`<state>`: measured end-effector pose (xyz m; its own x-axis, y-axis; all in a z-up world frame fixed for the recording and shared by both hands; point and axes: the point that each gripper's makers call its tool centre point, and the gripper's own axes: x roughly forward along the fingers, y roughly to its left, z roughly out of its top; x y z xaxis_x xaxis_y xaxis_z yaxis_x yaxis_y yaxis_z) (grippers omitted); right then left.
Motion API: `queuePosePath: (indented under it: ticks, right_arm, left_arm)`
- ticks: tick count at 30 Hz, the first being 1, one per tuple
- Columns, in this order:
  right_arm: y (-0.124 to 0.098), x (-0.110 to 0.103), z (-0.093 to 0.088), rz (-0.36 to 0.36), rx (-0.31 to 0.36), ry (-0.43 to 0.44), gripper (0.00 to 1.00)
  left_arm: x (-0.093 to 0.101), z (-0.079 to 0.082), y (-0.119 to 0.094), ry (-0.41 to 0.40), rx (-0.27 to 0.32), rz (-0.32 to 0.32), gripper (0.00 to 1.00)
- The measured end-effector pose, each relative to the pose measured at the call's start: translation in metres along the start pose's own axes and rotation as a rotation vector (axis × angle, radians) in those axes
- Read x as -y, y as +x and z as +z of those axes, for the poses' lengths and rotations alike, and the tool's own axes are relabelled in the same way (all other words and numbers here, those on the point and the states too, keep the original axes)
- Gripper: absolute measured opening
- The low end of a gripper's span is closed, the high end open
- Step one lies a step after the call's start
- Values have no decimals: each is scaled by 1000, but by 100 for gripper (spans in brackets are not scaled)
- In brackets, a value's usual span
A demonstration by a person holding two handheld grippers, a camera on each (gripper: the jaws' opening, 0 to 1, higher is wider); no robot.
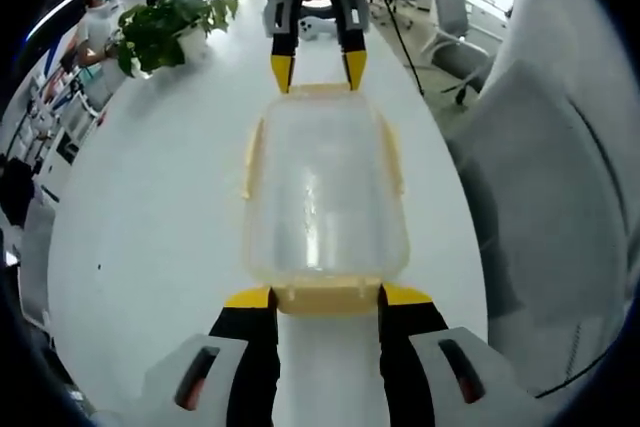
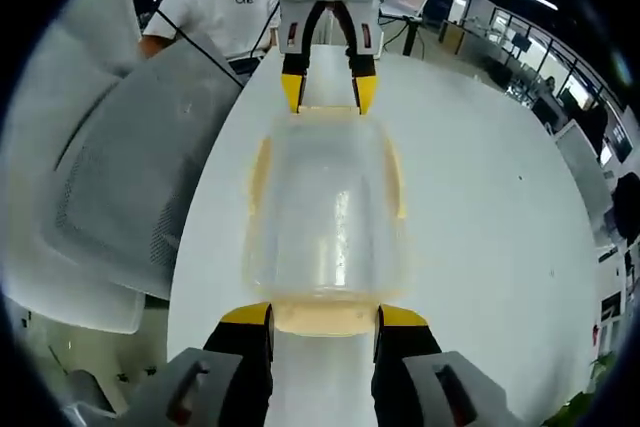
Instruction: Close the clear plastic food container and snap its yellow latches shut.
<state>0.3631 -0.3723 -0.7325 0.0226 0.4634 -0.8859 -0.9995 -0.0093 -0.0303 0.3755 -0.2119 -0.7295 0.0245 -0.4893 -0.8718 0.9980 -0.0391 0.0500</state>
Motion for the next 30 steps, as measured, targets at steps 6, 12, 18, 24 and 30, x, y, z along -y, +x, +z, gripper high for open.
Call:
queuePosePath:
  ticks: [6,12,18,24,30]
  right_arm:
    - [3,-2,-1,4,-1,-1,36]
    - [4,-2,-4,5,-2,3,36]
    - [5,-1,-6,4,-5,1,36]
    - [8,-1,-7,10,-5,3,36]
    - [9,0,-8,9,-2,5,36]
  left_arm:
    - [1,-1,2,0,-6,-5,36]
    - [1,0,5,-1,-3,-8,36]
    - [-1,0,6,-3,0,-15,36]
    - [0,-2,9,-4,-10,-23,36]
    - [-1,-4,11,-4,-11,-24,36]
